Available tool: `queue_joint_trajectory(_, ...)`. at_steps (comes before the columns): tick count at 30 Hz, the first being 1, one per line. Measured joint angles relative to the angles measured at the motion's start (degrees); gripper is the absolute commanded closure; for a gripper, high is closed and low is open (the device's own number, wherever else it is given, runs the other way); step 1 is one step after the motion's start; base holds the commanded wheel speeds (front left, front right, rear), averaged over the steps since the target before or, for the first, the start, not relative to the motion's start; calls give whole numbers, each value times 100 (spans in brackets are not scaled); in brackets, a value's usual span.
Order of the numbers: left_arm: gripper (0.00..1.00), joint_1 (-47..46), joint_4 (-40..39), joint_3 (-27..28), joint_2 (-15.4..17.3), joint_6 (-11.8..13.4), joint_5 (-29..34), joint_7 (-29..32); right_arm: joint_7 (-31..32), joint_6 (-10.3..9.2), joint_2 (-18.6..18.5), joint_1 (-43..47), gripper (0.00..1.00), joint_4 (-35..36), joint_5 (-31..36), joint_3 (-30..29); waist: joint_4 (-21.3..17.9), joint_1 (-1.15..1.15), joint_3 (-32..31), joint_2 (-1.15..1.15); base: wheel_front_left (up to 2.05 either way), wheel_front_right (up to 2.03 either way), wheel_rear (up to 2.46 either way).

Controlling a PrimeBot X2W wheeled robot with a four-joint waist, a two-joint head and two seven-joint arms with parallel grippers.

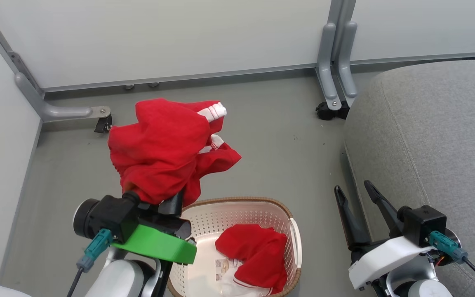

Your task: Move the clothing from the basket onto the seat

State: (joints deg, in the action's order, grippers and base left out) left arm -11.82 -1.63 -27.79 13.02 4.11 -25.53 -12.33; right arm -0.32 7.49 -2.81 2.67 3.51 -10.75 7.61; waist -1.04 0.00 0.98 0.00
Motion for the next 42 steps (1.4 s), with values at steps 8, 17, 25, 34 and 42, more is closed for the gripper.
queue_joint_trajectory(8, 100, 20, -24, 8, 25, 0, -40, -11, 24, 0, 0, 32, 0, -2, -20, 0, 20, 0, -78, 0, 0, 0, 0)
queue_joint_trajectory(17, 100, 31, -20, 30, 63, 0, -141, -34, 51, 0, 0, 48, 0, -3, -21, -1, 33, 0, -111, 0, 0, 0, 0)
queue_joint_trajectory(25, 100, 30, -20, 26, 83, 0, -174, -1, 81, 0, -1, 48, 0, -2, -24, 64, 33, 0, -114, 0, 0, 0, 0)
queue_joint_trajectory(34, 100, 22, -48, -13, 83, 1, -190, 0, 310, 0, -178, -420, 0, 20, -238, 866, 68, 0, -69, 0, 0, 0, 0)
queue_joint_trajectory(42, 100, -66, -60, -105, 88, -36, -205, 24, 424, 0, -706, -1588, 0, -94, -697, 2236, 158, 0, 88, 0, 0, 0, 0)
